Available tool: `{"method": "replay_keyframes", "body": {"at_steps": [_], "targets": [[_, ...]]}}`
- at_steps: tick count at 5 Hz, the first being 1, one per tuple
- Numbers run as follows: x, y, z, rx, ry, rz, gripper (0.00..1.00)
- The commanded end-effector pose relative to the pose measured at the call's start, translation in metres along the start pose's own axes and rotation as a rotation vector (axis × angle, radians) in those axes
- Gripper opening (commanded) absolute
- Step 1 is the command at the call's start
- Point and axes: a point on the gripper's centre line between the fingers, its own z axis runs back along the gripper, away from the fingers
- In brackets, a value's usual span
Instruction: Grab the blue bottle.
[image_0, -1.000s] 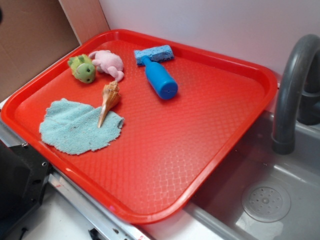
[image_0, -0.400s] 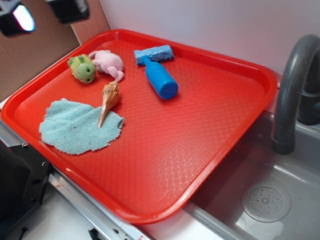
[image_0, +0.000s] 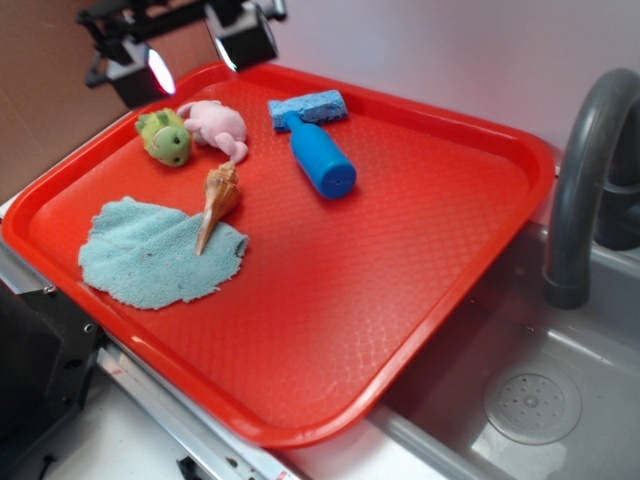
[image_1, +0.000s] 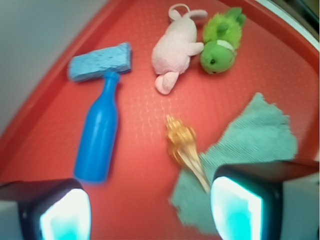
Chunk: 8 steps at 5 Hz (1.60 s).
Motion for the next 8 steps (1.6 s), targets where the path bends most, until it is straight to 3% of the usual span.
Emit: {"method": "replay_keyframes", "body": {"at_steps": [1, 2, 5, 6, 7, 8], "targets": [[0.019, -0.041, -0.028, -0.002, -0.081, -0.03, 1.0], [0.018, -0.048, -0.035, -0.008, -0.075, -0.051, 1.0], [0.022, -0.05, -0.081, 0.049, -0.05, -0.061, 1.0], [0.018, -0.05, -0.085, 0.056, -0.059, -0.066, 0.45], [0.013, -0.046, -0.086, 0.038, -0.054, -0.08, 0.0], [0.009, -0.042, -0.067, 0.061, -0.068, -0.288, 0.0]]}}
